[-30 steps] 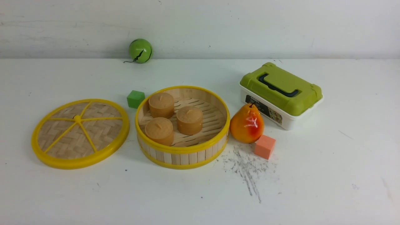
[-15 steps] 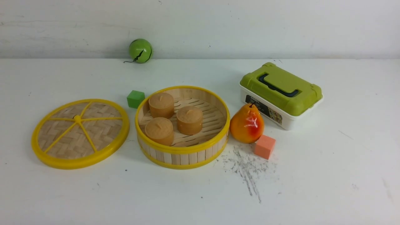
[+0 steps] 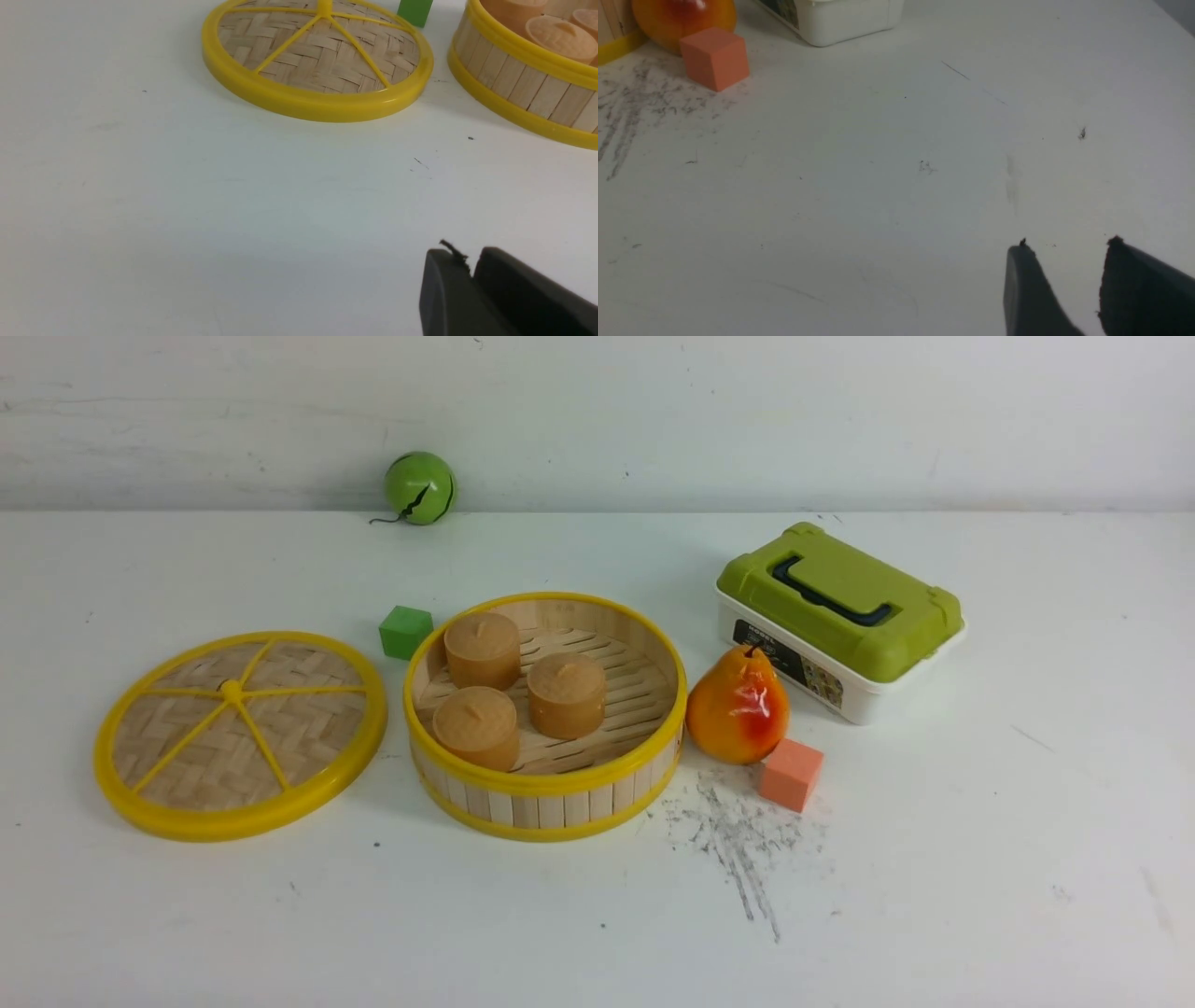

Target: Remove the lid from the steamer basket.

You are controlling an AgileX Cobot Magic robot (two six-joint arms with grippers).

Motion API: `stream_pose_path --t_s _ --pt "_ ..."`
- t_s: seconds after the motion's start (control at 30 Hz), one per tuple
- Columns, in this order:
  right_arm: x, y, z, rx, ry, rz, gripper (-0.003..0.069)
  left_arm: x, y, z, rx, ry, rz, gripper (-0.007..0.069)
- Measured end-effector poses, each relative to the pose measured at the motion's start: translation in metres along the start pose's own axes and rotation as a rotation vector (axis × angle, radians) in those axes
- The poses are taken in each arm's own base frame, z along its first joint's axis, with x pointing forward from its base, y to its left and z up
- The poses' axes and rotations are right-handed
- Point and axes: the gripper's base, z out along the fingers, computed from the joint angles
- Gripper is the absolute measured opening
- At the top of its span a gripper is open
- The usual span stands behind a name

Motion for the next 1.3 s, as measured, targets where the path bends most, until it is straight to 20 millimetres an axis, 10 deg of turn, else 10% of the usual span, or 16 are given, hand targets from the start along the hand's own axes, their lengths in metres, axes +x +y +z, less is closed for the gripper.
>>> stream_pose_path --t_s 1.3 --pt "0.0 0.0 0.0 0.0 0.0 0.0 0.024 0.0 0.0 0.0 0.0 0.0 0.0 0.0125"
